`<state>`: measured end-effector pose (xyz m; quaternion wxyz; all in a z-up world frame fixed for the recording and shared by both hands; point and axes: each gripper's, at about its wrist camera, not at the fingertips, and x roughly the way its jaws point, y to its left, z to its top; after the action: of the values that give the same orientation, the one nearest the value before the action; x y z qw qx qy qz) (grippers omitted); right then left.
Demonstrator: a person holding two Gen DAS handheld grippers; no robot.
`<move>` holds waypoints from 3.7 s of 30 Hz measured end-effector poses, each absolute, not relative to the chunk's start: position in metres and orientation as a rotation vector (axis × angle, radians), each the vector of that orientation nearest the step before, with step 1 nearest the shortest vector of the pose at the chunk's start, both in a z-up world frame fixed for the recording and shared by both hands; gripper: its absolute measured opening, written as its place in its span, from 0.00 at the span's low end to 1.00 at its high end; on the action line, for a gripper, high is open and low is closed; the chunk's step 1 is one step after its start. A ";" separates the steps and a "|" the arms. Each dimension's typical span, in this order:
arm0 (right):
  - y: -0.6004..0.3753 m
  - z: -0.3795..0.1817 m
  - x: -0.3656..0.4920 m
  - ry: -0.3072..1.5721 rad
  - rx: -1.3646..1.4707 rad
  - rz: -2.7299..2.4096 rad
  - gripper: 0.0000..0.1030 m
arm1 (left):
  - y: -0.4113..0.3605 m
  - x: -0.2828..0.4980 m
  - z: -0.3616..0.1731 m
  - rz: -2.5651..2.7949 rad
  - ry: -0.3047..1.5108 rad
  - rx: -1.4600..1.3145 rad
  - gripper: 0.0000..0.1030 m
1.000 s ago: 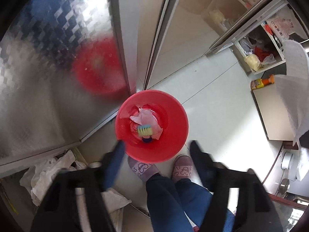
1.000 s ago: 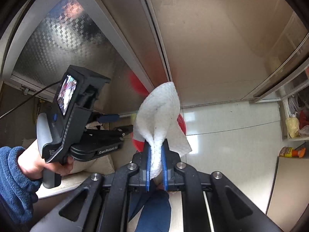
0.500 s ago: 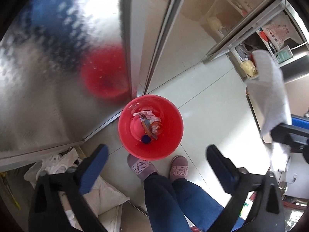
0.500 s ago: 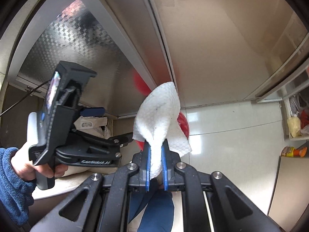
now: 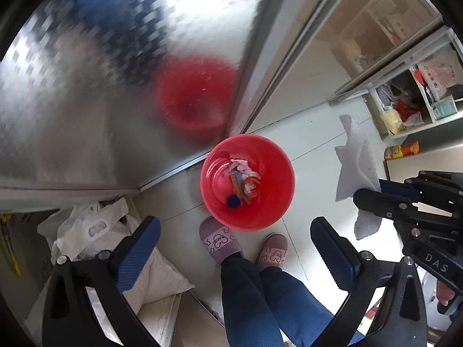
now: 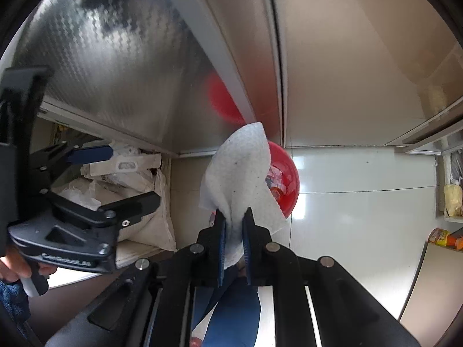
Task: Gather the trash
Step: 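Lower the right tool over the red bin and release the wet wipe, then raise both tools back up to the counter toward the juice bottle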
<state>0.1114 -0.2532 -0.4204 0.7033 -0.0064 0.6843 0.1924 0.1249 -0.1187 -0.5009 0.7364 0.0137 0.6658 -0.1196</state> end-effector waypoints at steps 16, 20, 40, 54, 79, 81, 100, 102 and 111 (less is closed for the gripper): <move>-0.237 -0.431 0.109 1.564 -0.013 0.464 0.54 | -0.106 0.117 -0.504 -0.186 1.487 0.032 1.00; -0.240 -0.426 0.108 1.557 0.018 0.457 0.63 | -0.106 0.114 -0.498 -0.182 1.481 0.033 1.00; -0.251 -0.319 0.103 1.450 0.032 0.481 0.69 | -0.106 0.100 -0.385 -0.188 1.379 0.013 1.00; -0.199 -0.120 0.126 1.132 -0.062 0.583 0.99 | -0.028 0.098 -0.169 -0.048 1.090 -0.032 1.00; 0.031 -0.051 0.245 1.046 -0.254 0.804 0.99 | 0.213 0.159 -0.092 0.282 0.958 -0.216 1.00; 0.049 -0.057 0.252 1.071 -0.261 0.812 0.99 | 0.223 0.167 -0.096 0.293 0.971 -0.215 1.00; 0.157 -0.112 0.335 1.238 -0.324 0.772 0.99 | 0.282 0.203 -0.161 0.297 1.117 -0.288 1.00; 0.168 -0.115 0.337 1.234 -0.346 0.769 0.99 | 0.285 0.204 -0.164 0.300 1.125 -0.286 1.00; 0.187 -0.137 0.346 1.253 -0.433 0.701 0.99 | 0.298 0.204 -0.165 0.306 1.117 -0.307 1.00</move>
<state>0.3457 0.1874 -0.1374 0.7318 -0.1969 0.5694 0.3185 0.2043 0.2984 -0.1648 0.8257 -0.1447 0.5258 0.1441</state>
